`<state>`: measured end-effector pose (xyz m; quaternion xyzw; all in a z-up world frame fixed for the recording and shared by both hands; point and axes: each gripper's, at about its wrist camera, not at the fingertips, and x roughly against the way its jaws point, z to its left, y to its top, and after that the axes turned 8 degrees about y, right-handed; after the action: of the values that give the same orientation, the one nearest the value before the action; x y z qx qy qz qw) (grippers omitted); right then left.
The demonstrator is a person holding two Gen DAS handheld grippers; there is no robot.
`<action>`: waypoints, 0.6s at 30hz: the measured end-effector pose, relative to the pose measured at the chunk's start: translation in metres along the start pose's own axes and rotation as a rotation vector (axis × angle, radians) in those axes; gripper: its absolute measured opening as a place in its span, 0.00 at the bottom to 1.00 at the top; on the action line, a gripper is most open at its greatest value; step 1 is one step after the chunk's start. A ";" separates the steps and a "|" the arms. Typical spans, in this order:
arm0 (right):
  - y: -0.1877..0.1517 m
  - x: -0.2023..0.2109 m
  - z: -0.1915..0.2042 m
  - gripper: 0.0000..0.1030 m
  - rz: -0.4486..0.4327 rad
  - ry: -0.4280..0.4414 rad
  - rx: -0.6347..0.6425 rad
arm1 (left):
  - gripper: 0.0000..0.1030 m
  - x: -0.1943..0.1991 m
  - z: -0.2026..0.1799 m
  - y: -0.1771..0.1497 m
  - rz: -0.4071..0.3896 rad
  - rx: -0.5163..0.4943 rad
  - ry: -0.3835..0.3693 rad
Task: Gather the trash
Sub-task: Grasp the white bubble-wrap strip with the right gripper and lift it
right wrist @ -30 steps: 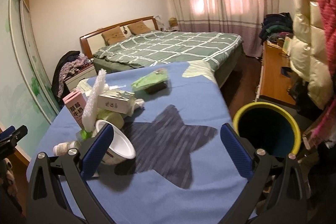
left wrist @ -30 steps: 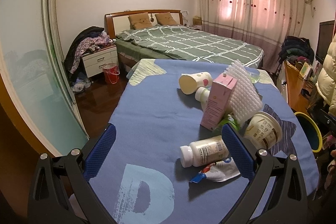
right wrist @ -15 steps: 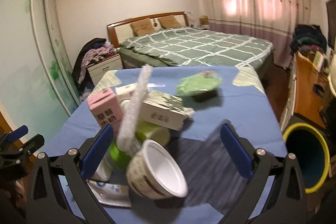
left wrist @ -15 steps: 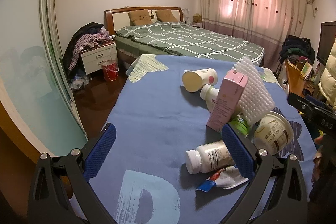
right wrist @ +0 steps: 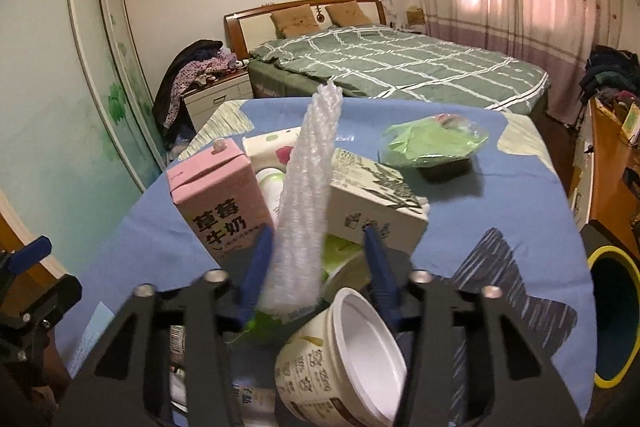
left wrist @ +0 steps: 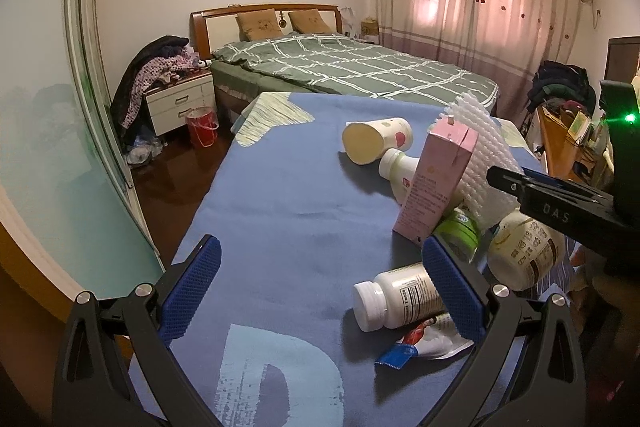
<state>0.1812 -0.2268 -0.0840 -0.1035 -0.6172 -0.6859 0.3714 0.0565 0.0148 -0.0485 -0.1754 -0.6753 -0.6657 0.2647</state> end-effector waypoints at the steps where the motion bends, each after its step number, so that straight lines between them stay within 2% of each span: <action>1: -0.001 0.000 -0.001 0.21 0.003 0.009 -0.005 | 0.97 -0.001 0.000 0.000 -0.006 0.002 -0.002; 5: 0.000 0.005 -0.003 0.14 -0.018 0.033 -0.013 | 0.97 -0.001 -0.002 0.000 -0.008 0.002 -0.008; 13: 0.006 0.036 -0.002 0.14 -0.104 0.036 -0.017 | 0.97 0.000 -0.007 -0.001 -0.017 -0.004 -0.023; 18: 0.006 0.058 -0.016 0.14 -0.156 0.032 -0.058 | 0.96 0.002 -0.013 -0.001 -0.022 -0.014 -0.041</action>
<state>0.1497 -0.2638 -0.0482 -0.0546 -0.5972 -0.7319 0.3237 0.0554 0.0017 -0.0485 -0.1834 -0.6777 -0.6696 0.2425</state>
